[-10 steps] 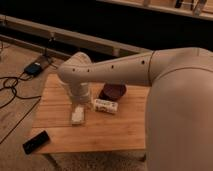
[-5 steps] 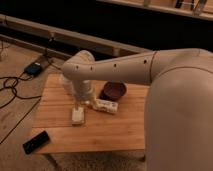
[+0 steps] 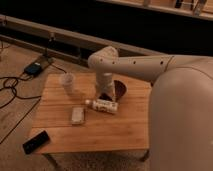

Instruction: Drag the ceramic bowl in a circle

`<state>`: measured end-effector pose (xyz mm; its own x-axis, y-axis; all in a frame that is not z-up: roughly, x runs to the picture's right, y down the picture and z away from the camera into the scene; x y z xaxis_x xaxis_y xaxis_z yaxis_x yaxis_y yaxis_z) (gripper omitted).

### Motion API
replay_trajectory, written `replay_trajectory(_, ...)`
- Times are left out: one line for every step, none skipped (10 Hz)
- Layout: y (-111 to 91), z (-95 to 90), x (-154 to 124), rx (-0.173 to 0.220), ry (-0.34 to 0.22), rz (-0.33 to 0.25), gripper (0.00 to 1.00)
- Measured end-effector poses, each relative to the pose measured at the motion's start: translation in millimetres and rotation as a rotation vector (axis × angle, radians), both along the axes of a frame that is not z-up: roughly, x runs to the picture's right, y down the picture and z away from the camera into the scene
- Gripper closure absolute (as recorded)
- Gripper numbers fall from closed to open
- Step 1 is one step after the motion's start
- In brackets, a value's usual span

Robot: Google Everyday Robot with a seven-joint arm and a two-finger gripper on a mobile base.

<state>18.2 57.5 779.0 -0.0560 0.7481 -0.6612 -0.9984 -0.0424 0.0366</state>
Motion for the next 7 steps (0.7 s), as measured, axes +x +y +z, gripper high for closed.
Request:
replay_trajectory(-6,15.6,21,0.012,0.013,0.027,0.35)
replay_trajectory(-11,27.8,34,0.023,0.018,0.045,0.35)
replay_trajectory(-16,41.6,47,0.034,0.023,0.060,0.35)
replay_trajectory(-19,50.9,57,0.041,0.027,0.070,0.35)
replay_trajectory(-24,66.8,71,0.051,0.030,0.089,0.35)
replay_trajectory(-26,77.6,79,0.055,0.032,0.098,0.35)
replay_trajectory(-29,87.6,84,0.059,0.030,0.106,0.35)
